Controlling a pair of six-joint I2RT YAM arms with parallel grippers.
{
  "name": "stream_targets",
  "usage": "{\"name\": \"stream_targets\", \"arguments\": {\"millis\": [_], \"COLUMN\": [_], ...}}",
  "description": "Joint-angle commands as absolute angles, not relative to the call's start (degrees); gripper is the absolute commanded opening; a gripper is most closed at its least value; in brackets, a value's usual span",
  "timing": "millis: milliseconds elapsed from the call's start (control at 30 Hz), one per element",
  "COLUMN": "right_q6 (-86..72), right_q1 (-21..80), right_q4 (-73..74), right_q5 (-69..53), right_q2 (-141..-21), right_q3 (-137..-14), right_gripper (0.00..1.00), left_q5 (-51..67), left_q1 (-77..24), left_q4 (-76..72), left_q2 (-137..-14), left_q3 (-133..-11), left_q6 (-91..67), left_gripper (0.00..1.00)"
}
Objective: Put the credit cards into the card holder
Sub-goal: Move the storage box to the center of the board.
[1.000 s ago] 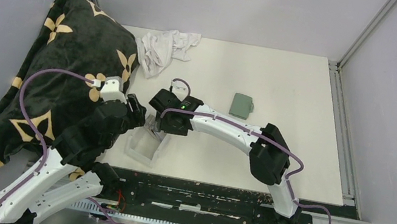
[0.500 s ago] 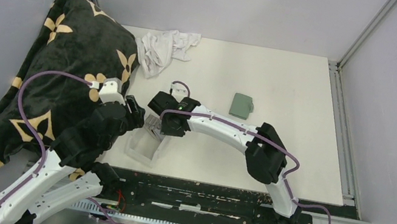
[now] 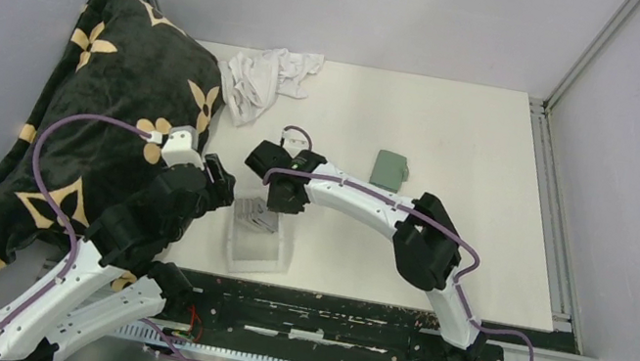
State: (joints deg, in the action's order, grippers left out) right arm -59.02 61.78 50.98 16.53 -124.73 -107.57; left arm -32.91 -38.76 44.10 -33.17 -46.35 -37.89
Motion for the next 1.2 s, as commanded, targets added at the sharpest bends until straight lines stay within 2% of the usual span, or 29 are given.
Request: {"name": "stream_targets", "arguments": {"millis": [0,267,767,1167], "right_q6": [-57.9,-52.5,-31.7,-16.2], "right_q1": [59.3,54.6,45.7,40.0], "right_q4": [51.0,52.5,60.1,59.8], "right_q5": [16.7,16.0,13.7,11.3], "right_q2": [-125.4,-127.9,-141.3,-142.9], "right_q3": [-111.3,-117.0,-139.9,-141.7], "right_gripper": [0.23,0.22,0.26,0.31], "left_q5": [-33.3,-31.6,-27.3,-26.4], "left_q1": [-38.9,-38.9,-38.9,-38.8], "left_q4": [41.2,38.4,27.0,13.8], "left_q2": [-33.8,-35.8,-44.0,-56.8], "left_q3": [-45.2,-43.5,-38.4,-36.5], "left_q6": [-40.2,-40.6,-40.8,-44.0], "left_gripper": [0.63,0.63,0.63,0.62]}}
